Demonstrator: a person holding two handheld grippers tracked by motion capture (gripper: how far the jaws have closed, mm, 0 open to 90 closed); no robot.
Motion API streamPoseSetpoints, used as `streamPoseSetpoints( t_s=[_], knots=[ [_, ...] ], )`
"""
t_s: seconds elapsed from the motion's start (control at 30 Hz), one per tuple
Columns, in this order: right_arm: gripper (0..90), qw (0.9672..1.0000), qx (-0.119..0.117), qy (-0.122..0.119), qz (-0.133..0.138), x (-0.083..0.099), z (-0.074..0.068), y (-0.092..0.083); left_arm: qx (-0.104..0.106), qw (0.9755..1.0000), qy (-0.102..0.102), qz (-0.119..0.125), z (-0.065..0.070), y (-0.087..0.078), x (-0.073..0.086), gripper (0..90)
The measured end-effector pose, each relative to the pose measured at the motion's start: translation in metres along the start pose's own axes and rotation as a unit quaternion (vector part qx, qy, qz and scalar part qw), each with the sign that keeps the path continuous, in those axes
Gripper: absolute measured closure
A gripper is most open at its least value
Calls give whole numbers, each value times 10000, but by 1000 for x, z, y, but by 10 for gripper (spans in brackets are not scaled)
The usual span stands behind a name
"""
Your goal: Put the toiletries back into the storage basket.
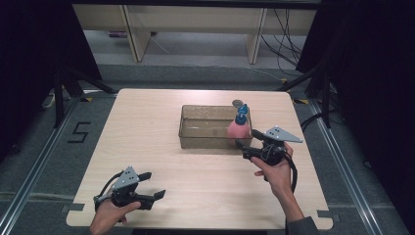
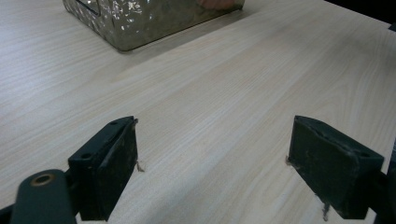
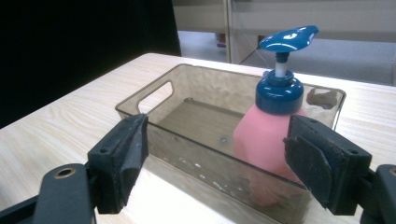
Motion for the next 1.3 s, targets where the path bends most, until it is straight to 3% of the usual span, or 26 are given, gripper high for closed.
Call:
streamPoseSetpoints(
  t_s=[0.27, 0.33, 0.4, 0.53, 0.63, 0.67, 0.73, 0.83, 0.93, 0.97, 1.13, 1.23, 1.3],
  knots=[
    [221, 10000, -59, 1, -5, 3, -5, -2, -11, 10000, 14, -8, 1, 0, 1, 152],
    [217, 9999, -109, 117, -33, 4, -9, -3, -1, 10000, 12, 13, 0, 0, 0, 152],
    [214, 9999, -123, -26, -9, 4, -8, -4, -4, 10000, 1, 21, 0, 0, 0, 152],
    [213, 9998, -142, 109, -85, 7, -12, -5, -2, 10000, -30, 29, 0, 1, 0, 152],
    [211, 9998, -167, -69, -35, 8, -11, -5, -9, 10000, 5, -1, 0, 0, 0, 152],
    [211, 9997, -222, 78, -69, 10, -14, -5, -7, 10000, -6, 2, 0, 0, 0, 152],
    [210, 9997, -220, -37, -45, 11, -14, -5, 6, 10000, 1, 16, 0, 0, 0, 152],
    [210, 9997, -212, 31, -153, 12, -17, -7, -10, 10000, 4, 6, 0, 0, 0, 152],
    [211, 9996, -252, -12, -100, 13, -18, -7, -2, 10000, 14, 12, 0, 0, 0, 152],
    [210, 9996, -261, 72, -106, 15, -20, -8, 0, 10000, 2, 17, 0, 0, 0, 152],
    [210, 9992, -361, -2, -147, 18, -20, -8, 0, 10000, 6, 21, 1, 0, 0, 152],
    [210, 9996, -254, -72, -104, 18, -19, -9, 28, 10000, 2, 38, 0, 1, 1, 152],
    [210, 9996, -274, 32, -66, 20, -22, -8, -11, 10000, 1, 3, 0, 0, 0, 152]
  ],
)
Point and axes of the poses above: each handheld gripper's, and its own axes: y roughly forward along the jaws, x roughly out of its underside, z roughly to its right, the point moved 4 cm from there along y, roughly forward along the jaws, and after that the axes turned 7 degrees about z, right-handed, at the moved point
